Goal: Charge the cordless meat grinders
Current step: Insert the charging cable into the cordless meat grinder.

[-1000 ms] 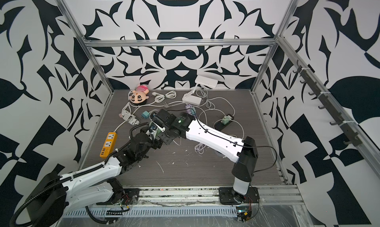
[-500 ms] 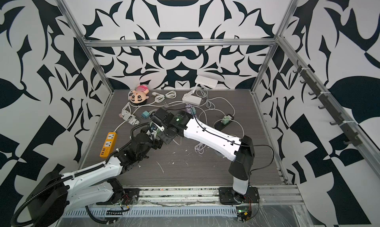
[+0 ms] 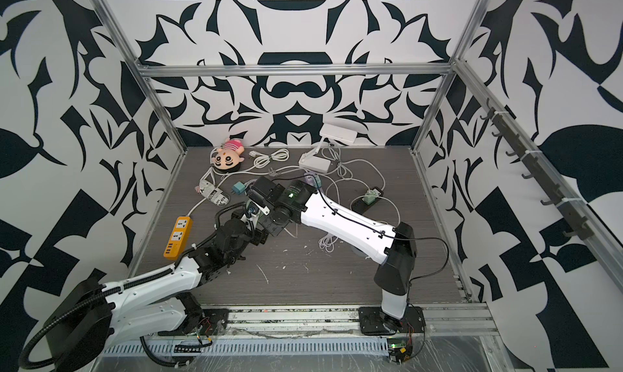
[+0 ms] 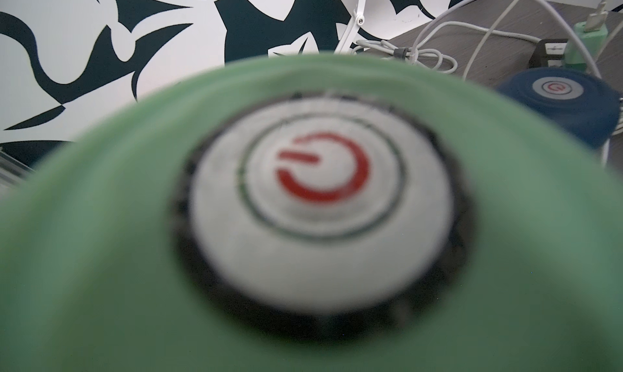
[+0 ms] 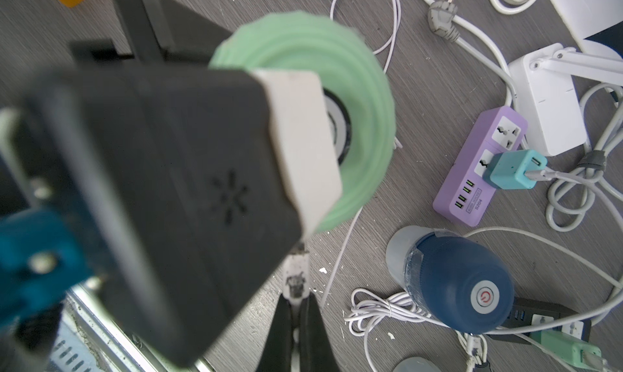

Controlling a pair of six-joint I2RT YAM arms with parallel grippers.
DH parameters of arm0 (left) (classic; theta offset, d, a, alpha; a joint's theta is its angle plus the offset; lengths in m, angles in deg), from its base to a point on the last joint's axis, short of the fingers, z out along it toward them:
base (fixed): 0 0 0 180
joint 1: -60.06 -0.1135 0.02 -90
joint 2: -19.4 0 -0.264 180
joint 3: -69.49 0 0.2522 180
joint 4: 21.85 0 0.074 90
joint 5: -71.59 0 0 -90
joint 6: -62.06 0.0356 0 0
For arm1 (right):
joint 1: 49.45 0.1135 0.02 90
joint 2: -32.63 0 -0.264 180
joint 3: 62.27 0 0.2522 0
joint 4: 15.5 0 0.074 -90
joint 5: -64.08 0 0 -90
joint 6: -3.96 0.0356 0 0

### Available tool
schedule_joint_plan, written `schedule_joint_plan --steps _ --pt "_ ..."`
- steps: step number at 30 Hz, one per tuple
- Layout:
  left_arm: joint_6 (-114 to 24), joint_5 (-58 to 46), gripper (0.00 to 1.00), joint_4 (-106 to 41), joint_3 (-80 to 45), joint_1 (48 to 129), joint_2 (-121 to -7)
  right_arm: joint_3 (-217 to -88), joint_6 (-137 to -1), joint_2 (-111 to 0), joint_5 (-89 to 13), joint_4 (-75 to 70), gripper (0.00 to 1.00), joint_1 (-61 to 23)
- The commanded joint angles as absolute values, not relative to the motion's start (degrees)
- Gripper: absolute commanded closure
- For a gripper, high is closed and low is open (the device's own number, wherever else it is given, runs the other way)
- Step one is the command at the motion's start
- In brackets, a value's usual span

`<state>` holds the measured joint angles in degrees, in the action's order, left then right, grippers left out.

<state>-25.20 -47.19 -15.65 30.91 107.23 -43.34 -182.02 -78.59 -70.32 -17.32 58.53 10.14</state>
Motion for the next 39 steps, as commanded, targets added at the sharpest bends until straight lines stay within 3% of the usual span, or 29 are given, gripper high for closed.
schedule_joint_plan --steps 1,7,27,39 --pt "-23.92 -43.79 0.69 -13.55 31.66 109.49 -43.12 -186.36 -77.30 -70.12 -16.72 49.41 1.00 9.61" --pt "-24.14 -44.12 0.70 -12.94 31.26 110.63 -44.43 -188.34 -75.50 -71.67 -19.96 47.38 1.00 9.60" --pt "-25.26 -44.62 0.73 -13.00 31.32 113.22 -46.17 -189.46 -76.03 -70.73 -16.13 48.43 1.00 6.54" --pt "-25.21 -45.22 0.75 -11.95 30.00 115.31 -48.63 -194.58 -71.93 -75.08 -26.86 46.68 1.00 6.22"
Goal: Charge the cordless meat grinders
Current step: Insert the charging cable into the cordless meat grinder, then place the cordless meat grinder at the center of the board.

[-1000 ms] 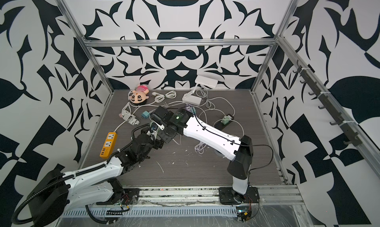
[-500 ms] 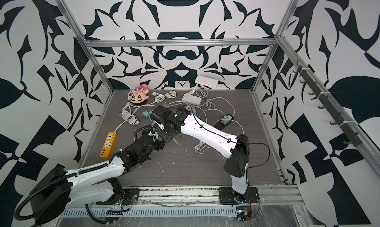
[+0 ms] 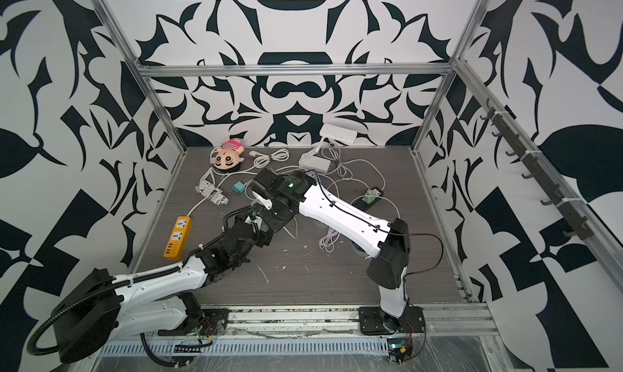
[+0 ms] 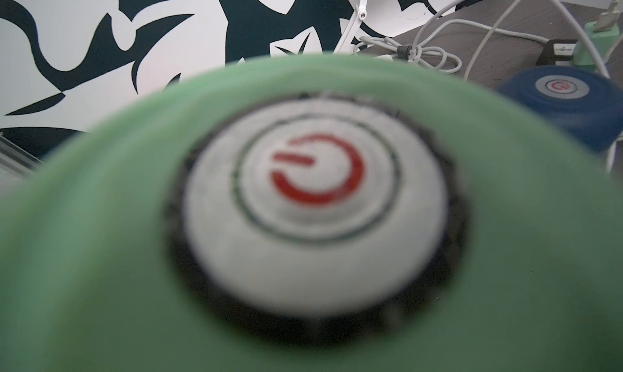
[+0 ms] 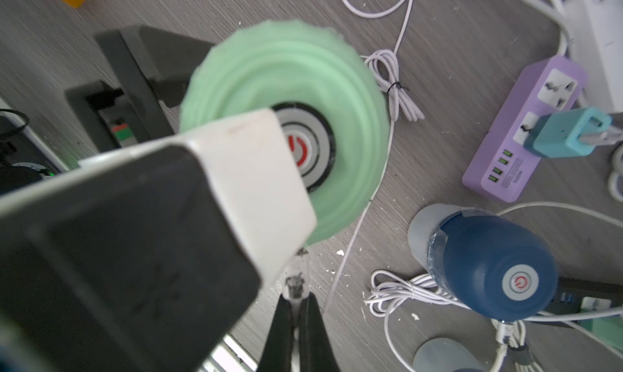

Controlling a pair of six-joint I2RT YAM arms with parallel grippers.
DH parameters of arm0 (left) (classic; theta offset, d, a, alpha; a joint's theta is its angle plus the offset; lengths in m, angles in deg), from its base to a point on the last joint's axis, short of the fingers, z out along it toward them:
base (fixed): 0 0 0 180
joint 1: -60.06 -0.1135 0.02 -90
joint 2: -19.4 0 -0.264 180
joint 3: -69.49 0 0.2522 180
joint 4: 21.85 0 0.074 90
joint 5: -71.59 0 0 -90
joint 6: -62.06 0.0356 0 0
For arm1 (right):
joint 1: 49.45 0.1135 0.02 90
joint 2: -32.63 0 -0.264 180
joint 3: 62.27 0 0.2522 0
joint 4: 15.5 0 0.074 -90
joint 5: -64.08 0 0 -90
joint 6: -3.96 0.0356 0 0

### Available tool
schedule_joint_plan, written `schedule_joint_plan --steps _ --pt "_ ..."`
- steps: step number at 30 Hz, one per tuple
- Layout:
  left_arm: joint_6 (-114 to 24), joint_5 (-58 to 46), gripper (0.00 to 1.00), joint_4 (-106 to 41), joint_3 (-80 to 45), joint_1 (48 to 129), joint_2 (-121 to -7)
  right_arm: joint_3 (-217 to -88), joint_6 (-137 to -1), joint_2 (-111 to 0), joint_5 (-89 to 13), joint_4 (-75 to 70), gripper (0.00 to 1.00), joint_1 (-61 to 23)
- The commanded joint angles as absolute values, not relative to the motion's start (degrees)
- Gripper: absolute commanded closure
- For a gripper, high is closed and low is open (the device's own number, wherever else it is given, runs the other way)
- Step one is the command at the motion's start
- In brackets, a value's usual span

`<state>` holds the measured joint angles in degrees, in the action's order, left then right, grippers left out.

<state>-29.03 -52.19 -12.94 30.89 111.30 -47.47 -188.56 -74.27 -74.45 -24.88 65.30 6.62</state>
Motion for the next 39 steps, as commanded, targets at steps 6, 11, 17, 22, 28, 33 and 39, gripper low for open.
schedule_joint_plan --steps 6,11,17,22,28,33,39 --pt "-25.50 -45.83 0.75 -11.62 29.98 116.48 -49.50 -195.83 -72.05 -75.90 -26.80 47.07 1.00 6.25" --pt "-26.51 -47.18 0.76 -11.79 30.30 116.57 -49.20 -194.63 -72.99 -75.62 -27.08 49.37 1.00 5.88" --pt "-29.35 -50.02 0.76 -10.37 31.57 116.54 -49.36 -185.07 -74.70 -70.86 -26.88 50.66 0.63 5.66" --pt "-31.92 -50.77 0.76 -7.38 33.72 116.48 -50.83 -176.28 -74.93 -63.79 -24.75 49.85 0.51 5.23" --pt "-34.85 -48.97 0.75 0.13 36.24 116.45 -56.79 -168.71 -74.78 -55.61 -22.10 49.29 0.43 3.29" --pt "-37.94 -45.85 0.72 11.57 38.32 116.48 -64.27 -163.89 -72.86 -51.28 -23.95 46.87 0.43 -0.42" --pt "-40.60 -41.99 0.70 23.59 37.06 116.48 -75.38 -161.41 -71.80 -50.26 -24.97 44.98 0.44 -2.03"
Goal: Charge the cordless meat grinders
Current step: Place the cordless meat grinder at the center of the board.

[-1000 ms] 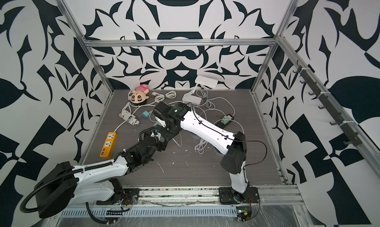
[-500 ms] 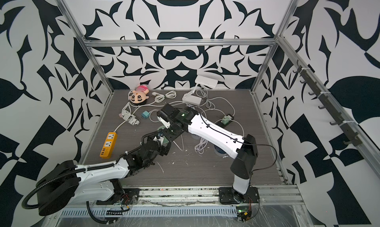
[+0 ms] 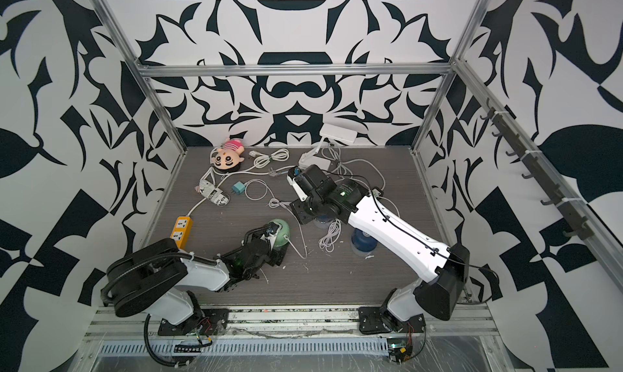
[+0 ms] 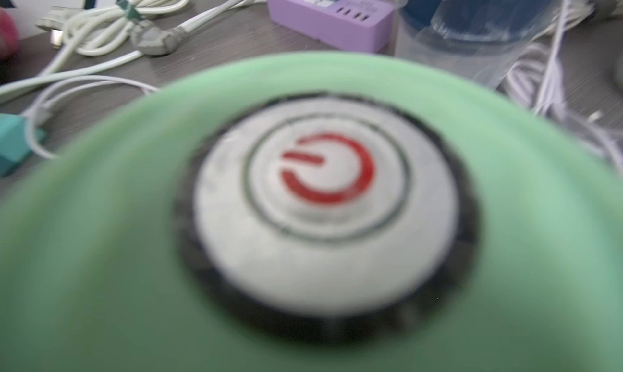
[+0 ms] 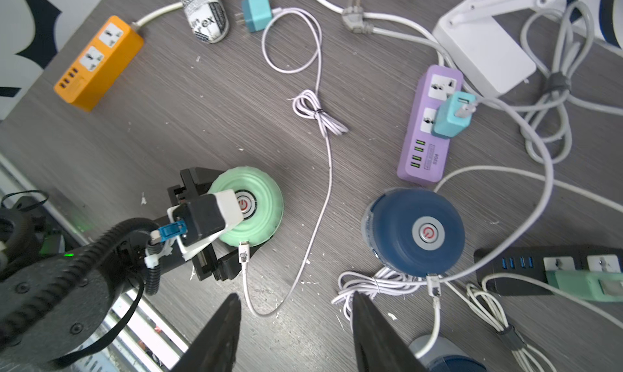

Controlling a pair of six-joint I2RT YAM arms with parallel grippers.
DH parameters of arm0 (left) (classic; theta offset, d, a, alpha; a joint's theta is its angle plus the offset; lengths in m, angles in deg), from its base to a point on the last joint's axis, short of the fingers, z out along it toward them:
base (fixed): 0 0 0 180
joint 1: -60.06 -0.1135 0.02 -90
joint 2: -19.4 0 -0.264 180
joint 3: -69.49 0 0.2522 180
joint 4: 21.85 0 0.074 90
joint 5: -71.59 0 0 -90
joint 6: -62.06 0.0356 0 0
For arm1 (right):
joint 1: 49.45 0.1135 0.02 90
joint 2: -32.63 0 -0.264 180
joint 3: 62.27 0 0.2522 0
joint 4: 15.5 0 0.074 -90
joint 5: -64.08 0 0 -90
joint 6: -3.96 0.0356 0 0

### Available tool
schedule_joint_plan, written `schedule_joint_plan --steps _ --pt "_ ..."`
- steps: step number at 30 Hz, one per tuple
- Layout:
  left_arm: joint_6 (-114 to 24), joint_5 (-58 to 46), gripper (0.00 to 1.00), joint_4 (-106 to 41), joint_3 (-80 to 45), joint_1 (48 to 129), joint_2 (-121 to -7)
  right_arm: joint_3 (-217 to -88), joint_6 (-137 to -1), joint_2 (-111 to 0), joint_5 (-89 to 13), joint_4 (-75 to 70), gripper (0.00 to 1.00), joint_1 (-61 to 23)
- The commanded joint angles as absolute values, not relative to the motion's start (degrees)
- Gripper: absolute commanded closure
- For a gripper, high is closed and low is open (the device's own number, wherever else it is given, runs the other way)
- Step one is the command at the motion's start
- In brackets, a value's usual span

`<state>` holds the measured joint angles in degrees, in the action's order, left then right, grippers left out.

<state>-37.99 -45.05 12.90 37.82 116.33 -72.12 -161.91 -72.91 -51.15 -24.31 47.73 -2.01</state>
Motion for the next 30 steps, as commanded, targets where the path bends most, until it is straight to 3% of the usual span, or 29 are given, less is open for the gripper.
schedule_joint_plan --steps 1,3,5,10,21,30 --pt "-40.84 -41.51 0.70 25.65 36.72 116.56 -77.07 -161.28 -71.71 -50.37 -25.04 44.77 0.44 -2.20" --pt "-40.86 -40.85 0.67 28.30 35.79 116.56 -79.86 -161.02 -71.56 -50.53 -25.28 44.36 0.44 -2.43" --pt "-40.56 -40.80 0.56 29.78 34.86 116.50 -82.30 -160.86 -71.45 -50.66 -25.37 44.03 0.44 -2.73" --pt "-41.12 -42.78 0.00 33.72 36.22 116.49 -85.27 -160.16 -71.42 -50.75 -25.92 43.18 0.41 -3.39" --pt "-43.18 -48.95 0.01 35.54 43.31 120.01 -84.28 -159.09 -70.89 -51.51 -26.80 41.17 0.35 -4.09" --pt "-47.33 -56.98 0.01 28.37 46.39 124.99 -78.17 -158.48 -71.16 -50.75 -26.54 41.15 0.32 -4.12"
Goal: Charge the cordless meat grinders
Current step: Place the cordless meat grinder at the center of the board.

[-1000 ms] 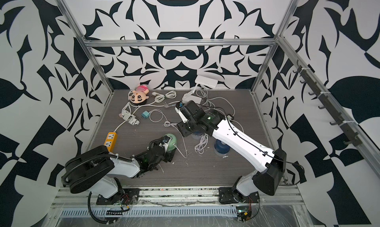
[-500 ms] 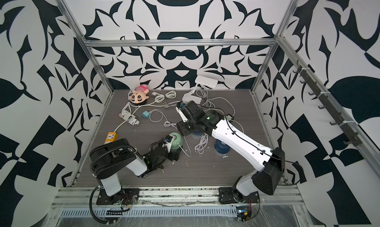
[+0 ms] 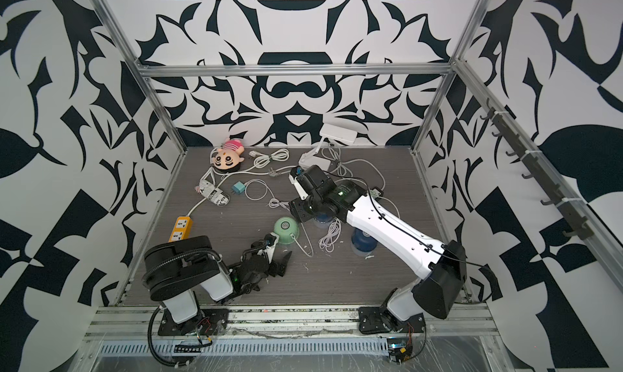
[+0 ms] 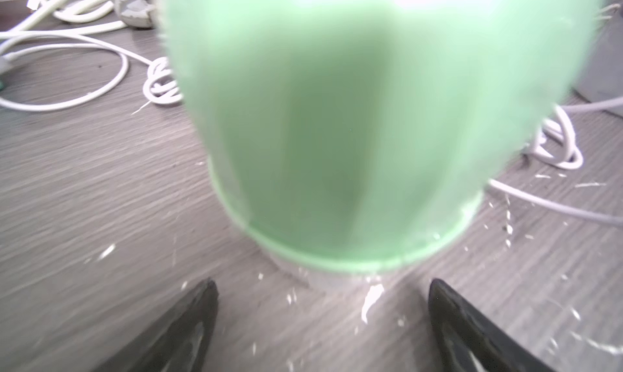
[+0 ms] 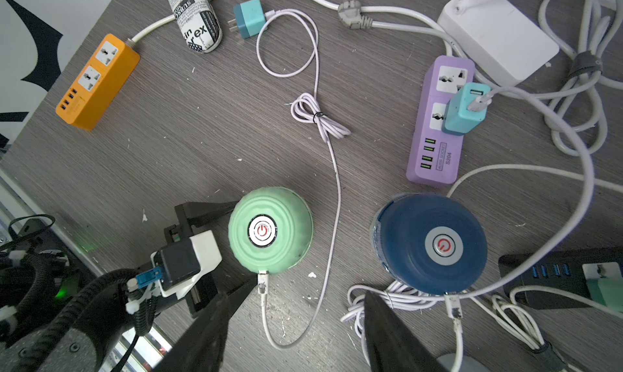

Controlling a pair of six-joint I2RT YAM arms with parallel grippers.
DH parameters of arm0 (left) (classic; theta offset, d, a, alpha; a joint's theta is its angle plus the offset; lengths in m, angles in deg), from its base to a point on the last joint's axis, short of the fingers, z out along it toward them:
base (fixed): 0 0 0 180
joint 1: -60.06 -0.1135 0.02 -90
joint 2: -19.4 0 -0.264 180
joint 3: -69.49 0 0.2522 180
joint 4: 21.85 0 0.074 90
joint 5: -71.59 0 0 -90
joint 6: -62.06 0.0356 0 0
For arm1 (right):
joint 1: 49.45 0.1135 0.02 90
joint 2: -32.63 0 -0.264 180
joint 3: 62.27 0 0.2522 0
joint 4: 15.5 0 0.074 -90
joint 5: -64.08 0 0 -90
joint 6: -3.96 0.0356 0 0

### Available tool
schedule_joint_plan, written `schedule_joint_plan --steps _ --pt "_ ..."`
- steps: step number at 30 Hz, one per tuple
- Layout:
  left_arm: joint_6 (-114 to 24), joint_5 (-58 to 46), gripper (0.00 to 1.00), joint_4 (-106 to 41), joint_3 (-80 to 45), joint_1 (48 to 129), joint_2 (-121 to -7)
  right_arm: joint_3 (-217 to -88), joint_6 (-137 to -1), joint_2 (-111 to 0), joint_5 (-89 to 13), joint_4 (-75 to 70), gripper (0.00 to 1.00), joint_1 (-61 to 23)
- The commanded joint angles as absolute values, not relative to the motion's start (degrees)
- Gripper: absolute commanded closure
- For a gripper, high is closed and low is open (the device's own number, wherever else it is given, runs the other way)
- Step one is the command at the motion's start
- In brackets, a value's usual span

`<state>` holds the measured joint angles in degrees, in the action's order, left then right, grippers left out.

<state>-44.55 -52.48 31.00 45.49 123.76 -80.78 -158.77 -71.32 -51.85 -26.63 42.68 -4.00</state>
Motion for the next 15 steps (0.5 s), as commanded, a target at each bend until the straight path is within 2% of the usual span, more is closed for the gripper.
schedule_joint_plan --steps 1,4,8,15 --pt "-47.96 -57.90 0.01 26.97 46.52 125.78 -76.79 -158.39 -71.11 -50.62 -26.43 41.15 0.32 -4.10" --pt "-49.29 -60.29 0.01 19.16 46.21 128.63 -70.59 -158.08 -71.01 -49.83 -25.94 41.23 0.31 -4.10" --pt "-56.69 -62.27 0.01 -6.82 41.47 129.86 -59.55 -157.15 -71.10 -48.55 -25.12 40.55 0.30 -4.32" --pt "-66.52 -62.61 0.00 -27.88 41.41 130.42 -45.38 -157.56 -71.36 -48.80 -25.13 39.67 0.32 -4.97"
